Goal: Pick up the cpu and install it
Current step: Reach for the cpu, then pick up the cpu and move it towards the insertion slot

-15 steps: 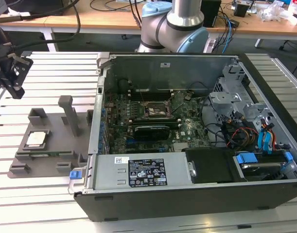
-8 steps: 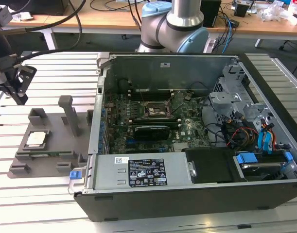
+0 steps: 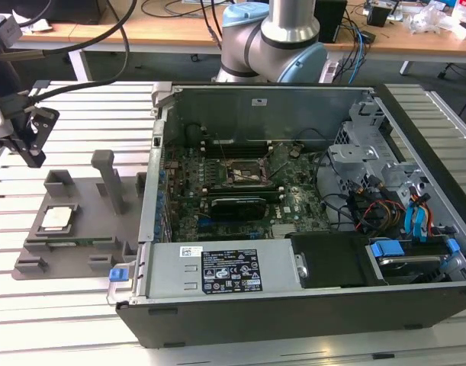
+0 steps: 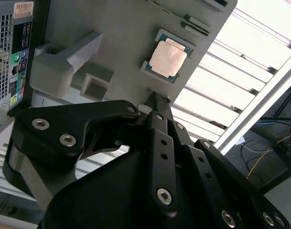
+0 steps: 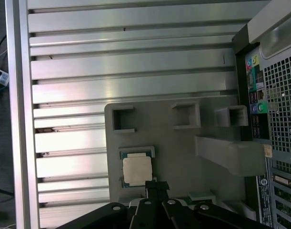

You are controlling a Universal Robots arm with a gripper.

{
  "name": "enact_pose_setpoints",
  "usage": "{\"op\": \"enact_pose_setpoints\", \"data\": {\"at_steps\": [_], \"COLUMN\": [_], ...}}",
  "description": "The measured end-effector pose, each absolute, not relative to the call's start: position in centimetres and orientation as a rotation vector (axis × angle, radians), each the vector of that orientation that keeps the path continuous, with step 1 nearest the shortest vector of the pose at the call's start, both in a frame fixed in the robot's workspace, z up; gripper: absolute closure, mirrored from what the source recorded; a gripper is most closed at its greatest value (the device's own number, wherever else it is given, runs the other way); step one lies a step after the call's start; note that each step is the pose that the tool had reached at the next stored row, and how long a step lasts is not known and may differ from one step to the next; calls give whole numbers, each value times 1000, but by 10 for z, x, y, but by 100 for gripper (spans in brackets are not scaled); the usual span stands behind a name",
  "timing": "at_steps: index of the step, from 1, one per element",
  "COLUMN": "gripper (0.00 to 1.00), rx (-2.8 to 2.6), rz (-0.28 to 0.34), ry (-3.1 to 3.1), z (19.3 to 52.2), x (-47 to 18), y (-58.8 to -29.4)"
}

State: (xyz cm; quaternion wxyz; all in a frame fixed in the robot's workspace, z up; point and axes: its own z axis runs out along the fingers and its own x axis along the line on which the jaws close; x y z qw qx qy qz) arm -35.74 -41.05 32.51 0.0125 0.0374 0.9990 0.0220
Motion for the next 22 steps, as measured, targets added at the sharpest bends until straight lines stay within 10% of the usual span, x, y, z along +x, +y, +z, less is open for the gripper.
{"op": "enact_pose_setpoints", "data": {"at_steps": [12,18,22], "gripper": [89,27,27], "rx": [117,117,116], "rz": [69,69,12], "ry": [3114,3114,3113], "z": [325,325,324], "x": [-357,-357,-357], "y": [-410,-410,-410]}}
